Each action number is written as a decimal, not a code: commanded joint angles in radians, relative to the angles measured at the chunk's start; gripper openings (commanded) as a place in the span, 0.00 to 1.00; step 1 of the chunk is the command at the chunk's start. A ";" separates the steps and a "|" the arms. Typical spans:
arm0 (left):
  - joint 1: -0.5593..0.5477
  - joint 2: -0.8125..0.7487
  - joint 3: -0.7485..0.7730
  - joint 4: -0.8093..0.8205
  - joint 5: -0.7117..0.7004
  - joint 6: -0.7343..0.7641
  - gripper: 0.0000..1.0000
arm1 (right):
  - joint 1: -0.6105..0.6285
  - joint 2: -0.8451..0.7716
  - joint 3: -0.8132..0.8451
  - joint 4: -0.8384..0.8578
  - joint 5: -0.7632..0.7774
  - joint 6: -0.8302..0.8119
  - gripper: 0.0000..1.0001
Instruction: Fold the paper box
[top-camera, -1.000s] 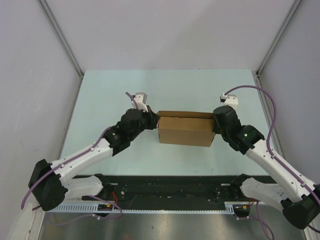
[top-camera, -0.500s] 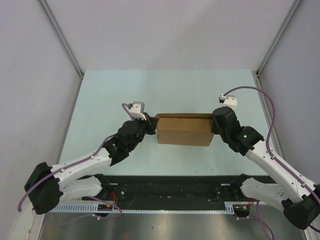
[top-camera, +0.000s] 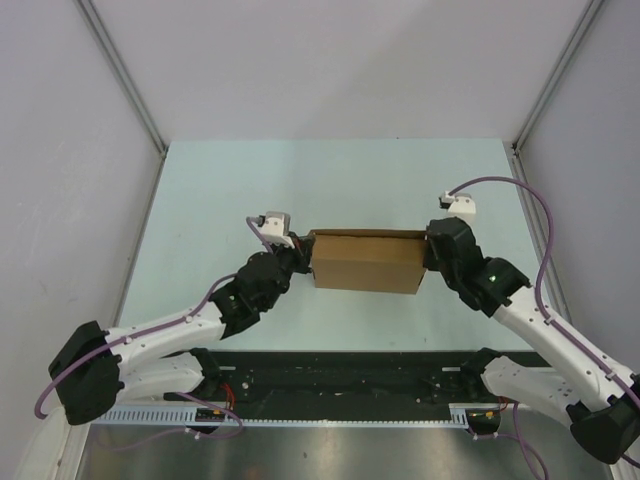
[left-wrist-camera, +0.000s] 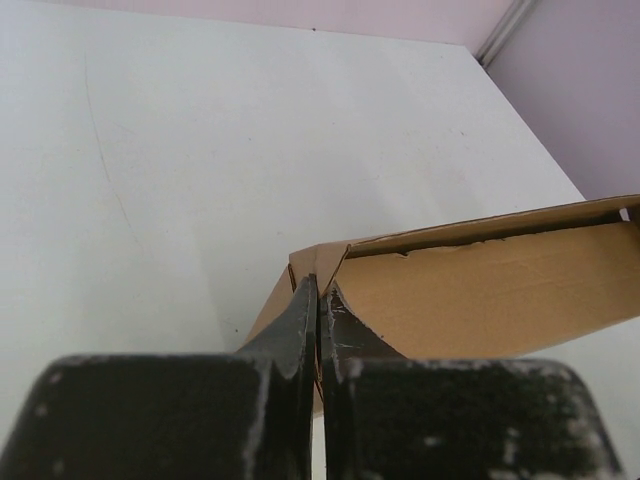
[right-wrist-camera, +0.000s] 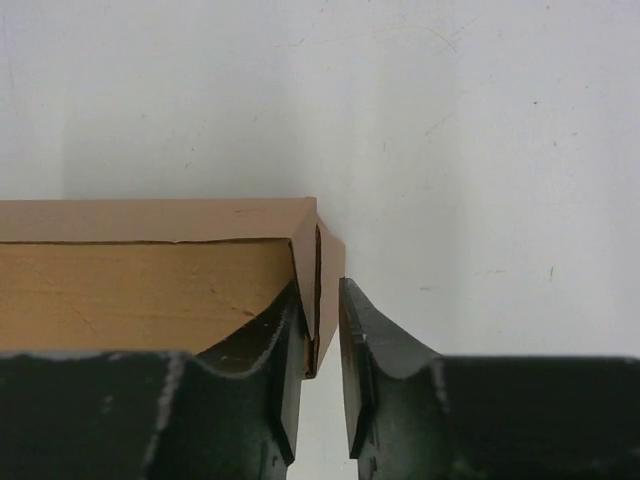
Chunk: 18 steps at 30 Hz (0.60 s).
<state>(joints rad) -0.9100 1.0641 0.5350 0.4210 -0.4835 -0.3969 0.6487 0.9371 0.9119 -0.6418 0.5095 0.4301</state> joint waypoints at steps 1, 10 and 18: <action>-0.015 0.016 -0.010 -0.108 -0.119 0.047 0.00 | 0.006 -0.033 -0.010 -0.013 0.007 0.012 0.30; -0.046 0.045 0.037 -0.165 -0.199 0.085 0.00 | 0.006 -0.089 -0.008 -0.004 0.032 0.013 0.34; -0.079 0.085 0.088 -0.218 -0.271 0.113 0.00 | 0.009 -0.139 -0.007 0.028 0.018 -0.005 0.33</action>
<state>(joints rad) -0.9768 1.1118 0.5999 0.3401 -0.6563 -0.3321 0.6594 0.8368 0.8967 -0.6456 0.4927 0.4339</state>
